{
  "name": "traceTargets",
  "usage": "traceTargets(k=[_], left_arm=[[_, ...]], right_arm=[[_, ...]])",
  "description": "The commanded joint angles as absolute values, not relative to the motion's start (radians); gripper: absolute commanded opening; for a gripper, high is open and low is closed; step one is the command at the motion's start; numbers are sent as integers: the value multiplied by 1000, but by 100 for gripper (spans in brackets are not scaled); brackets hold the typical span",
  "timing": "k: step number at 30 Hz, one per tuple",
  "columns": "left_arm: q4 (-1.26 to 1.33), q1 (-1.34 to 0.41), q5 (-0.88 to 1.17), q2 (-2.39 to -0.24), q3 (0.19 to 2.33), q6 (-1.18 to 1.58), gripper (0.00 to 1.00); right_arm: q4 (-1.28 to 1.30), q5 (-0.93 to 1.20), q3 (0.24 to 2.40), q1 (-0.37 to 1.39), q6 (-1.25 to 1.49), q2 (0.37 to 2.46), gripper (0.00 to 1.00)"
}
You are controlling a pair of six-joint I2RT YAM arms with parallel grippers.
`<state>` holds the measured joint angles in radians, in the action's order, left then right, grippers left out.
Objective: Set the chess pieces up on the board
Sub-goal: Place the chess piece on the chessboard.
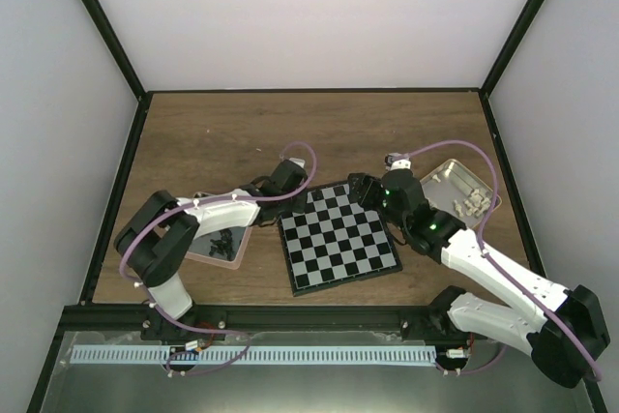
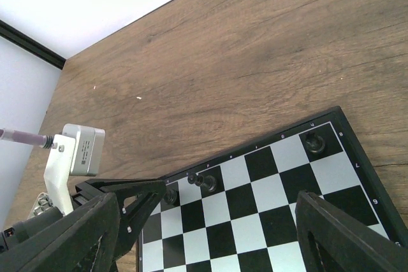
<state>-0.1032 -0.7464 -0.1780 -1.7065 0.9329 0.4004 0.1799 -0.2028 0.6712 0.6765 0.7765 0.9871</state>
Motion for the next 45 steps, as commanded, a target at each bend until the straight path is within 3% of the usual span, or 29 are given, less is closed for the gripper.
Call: traceTargets(k=[1,24,30,45], left_arm=[[-63,-751,-176,-1726,922,381,5],[-56,-752,-128,-1779,971,345,9],[-91,-754,-111,-1751,967,354,26],[-179,-717,-142,-1602,1003,430,37]], right_arm=[[186,-218,670,672,786,986,77],[196,-213,667,672,794,983,77],[186,-193,669,672,787,987,77],[177,-176,670,672,785,976,77]])
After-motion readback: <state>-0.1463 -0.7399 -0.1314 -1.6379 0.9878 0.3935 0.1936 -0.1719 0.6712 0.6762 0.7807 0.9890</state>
